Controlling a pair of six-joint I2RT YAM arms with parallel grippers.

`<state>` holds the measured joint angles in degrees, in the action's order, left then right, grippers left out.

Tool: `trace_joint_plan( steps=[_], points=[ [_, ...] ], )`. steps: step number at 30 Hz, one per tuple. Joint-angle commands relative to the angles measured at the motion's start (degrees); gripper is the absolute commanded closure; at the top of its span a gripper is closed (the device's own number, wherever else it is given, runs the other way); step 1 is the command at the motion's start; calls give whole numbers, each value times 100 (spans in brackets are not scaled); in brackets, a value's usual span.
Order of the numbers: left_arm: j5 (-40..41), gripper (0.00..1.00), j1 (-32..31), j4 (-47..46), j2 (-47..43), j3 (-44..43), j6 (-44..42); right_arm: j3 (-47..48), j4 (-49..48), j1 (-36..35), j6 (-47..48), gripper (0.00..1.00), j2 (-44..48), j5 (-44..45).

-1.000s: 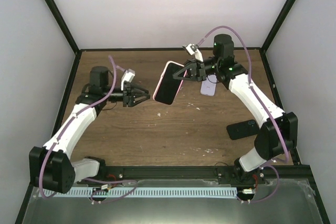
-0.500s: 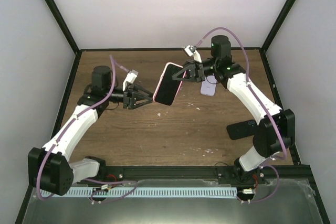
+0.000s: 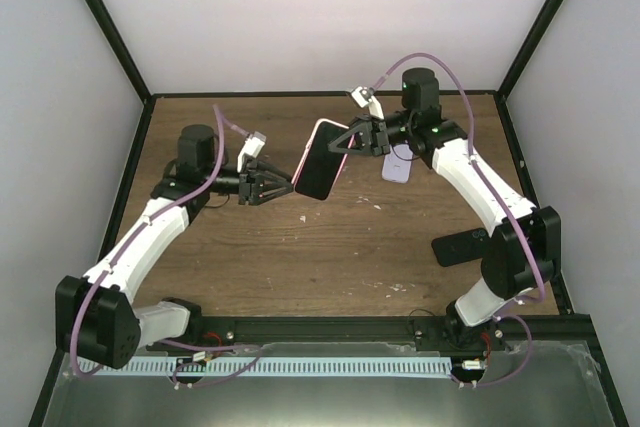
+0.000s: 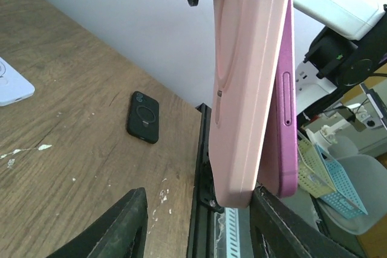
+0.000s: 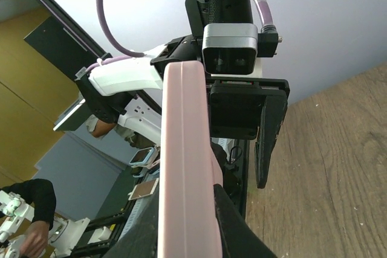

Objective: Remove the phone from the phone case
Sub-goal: Remove the phone case from the phone.

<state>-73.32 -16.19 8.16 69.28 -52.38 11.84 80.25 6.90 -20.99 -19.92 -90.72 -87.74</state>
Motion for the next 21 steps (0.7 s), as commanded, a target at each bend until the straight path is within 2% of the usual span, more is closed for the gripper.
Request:
trace_joint_plan(
  steps=[1, 7, 12, 21],
  points=[
    [314, 53, -25, -128, 161, -21, -40, 252, 234, -169, 276, 99, 100, -1138],
    [463, 57, -21, -278, 300, -14, -4, 666, 1480, -243, 1216, 99, -76, -1268],
    [466, 60, -131, -475, 379, -126, 150, 509, 1543, -413, 1267, 99, -220, -729],
    [222, 69, -239, -448, 486, -267, 202, 475, 1823, -611, 1477, 99, -740, -606]
  ],
)
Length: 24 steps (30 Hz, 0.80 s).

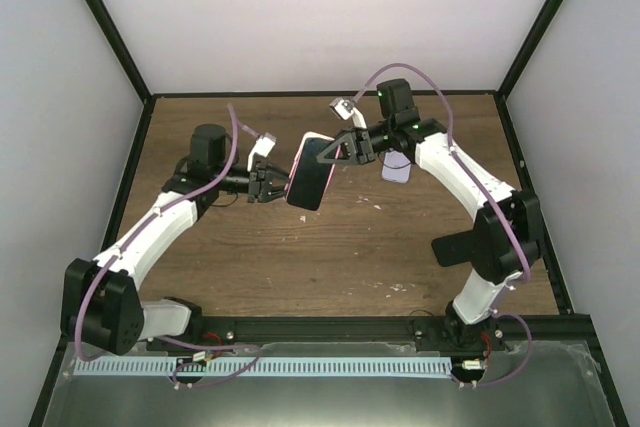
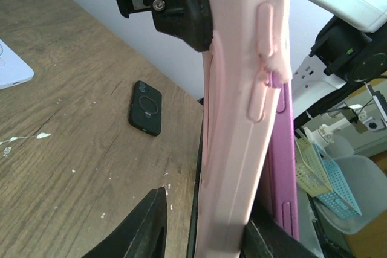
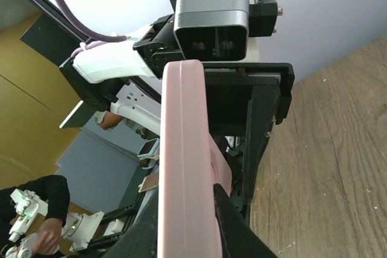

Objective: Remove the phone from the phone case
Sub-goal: Remove the phone case from the phone.

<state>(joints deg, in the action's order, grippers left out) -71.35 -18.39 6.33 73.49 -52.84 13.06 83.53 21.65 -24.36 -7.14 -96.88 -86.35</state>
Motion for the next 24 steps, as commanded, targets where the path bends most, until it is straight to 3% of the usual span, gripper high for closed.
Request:
trace_joint_plan(
  steps=[1, 8, 10, 12, 16, 21, 24],
  points=[
    [-6, 71, -17, -295, 74, -202, 135, 155, 389, -298, 234, 99, -170, -736],
    [-306, 94, 120, -625, 44, 77, 681, 682, 980, -300, 629, 99, -460, -422],
    [-372, 100, 227, -935, -2, 226, 1024, 838, 1114, -273, 671, 95, -548, -289],
    [-435, 100, 344, -1374, -35, 404, 1526, 971, 1182, -223, 671, 90, -631, -86],
    [-501, 100, 618, -2212, -16, 699, 2353, 1232, 1223, -46, 630, 72, -715, 323],
    [-524, 100, 782, -2579, 50, 823, 2733, 1475, 1188, 241, 579, 49, -666, 892],
    [-490, 100, 838, -2774, 83, 854, 2909, 1519, 1178, 357, 671, 47, -586, 1324]
  ],
)
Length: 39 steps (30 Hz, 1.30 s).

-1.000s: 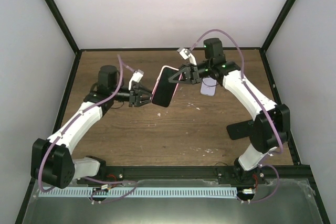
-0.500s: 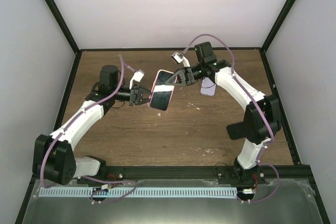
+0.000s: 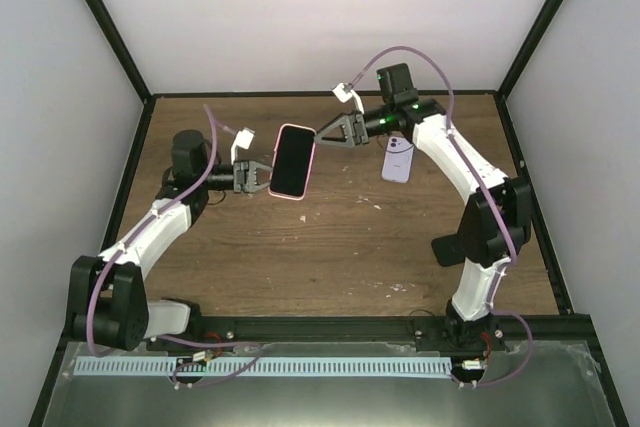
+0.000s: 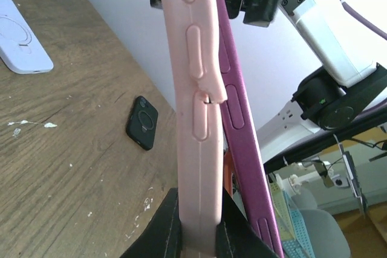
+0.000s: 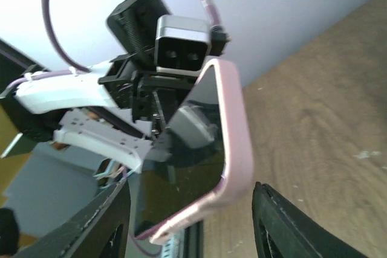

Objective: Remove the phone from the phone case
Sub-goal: Remove the phone case from the phone.

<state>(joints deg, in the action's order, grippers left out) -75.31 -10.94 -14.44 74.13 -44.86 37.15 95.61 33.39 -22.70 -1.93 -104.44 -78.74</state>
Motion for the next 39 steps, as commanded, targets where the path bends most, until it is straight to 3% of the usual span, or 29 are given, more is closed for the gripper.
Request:
trace_joint_plan(
  steps=[1, 10, 13, 18, 26, 31, 39],
  points=[
    [-75, 100, 119, -728, 33, 56, 554, 317, 18, 209, 202, 46, 204, 766],
    [151, 100, 485, -743, 382, -23, 1381, -67, -405, 41, 952, 41, 933, 2984],
    [260, 100, 557, -622, 450, -102, 1601, -252, -551, -261, 1450, 41, 1232, 3864],
    [686, 100, 610, 374, 481, -303, 1518, -528, -807, -880, 2308, 40, 1525, 5062],
    [617, 100, 650, 302, 628, -321, 2020, -975, -1119, -2065, 3298, 40, 1620, 6743],
    [520, 100, 654, 189, 748, -343, 2286, -1217, -1355, -2682, 3629, 43, 1562, 7467],
    [491, 100, 654, 131, 773, -348, 2350, -1347, -1629, -3022, 3892, 47, 1366, 7989]
  ],
)
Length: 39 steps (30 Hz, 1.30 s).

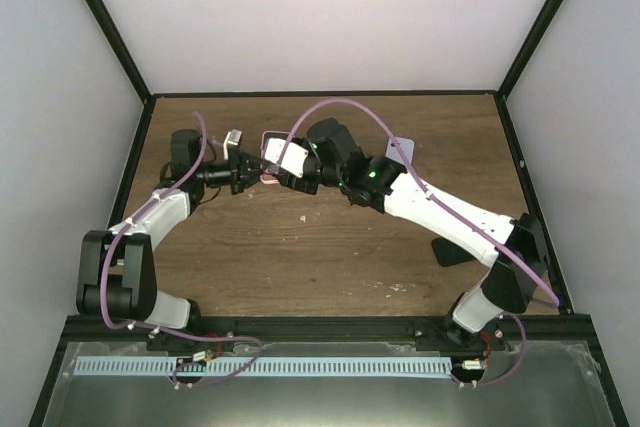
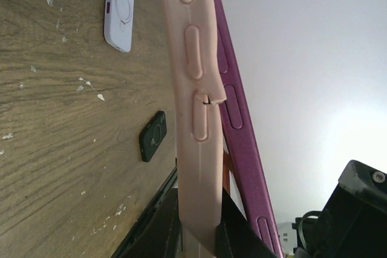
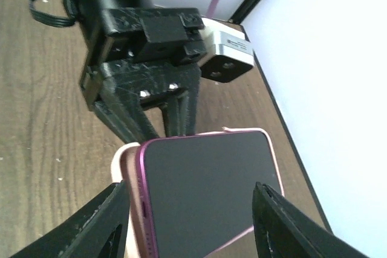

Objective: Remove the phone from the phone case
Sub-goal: Remove the phone case from the phone.

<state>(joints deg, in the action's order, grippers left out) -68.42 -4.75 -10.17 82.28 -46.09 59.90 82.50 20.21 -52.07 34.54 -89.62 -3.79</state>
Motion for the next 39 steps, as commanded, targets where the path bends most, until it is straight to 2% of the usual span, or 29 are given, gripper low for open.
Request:
trace_joint_plan(
  steps=[1, 14, 21, 31, 34, 39],
  points=[
    [-198, 100, 36, -306, -45, -221, 82, -61, -355, -102, 280, 47, -135, 557],
    [-197, 100, 36, -310, -43, -232, 74, -356, -624, -221, 517, 48, -244, 850],
    [-172, 100, 36, -301, -116, -194, 39, -603, -1314, -235, 898, 56, -276, 1592],
    [-197, 100, 37, -327, -63, -198, 91, -1507, -2850, -459, 2118, 65, -319, 2425],
    [-205, 100, 36, -336, -71, -190, 79, -1524, -3014, -506, 2261, 71, -359, 2516],
    [-198, 100, 36, -359, -64, -164, 68, -1483, -3219, -571, 2399, 86, -360, 2563]
  ],
)
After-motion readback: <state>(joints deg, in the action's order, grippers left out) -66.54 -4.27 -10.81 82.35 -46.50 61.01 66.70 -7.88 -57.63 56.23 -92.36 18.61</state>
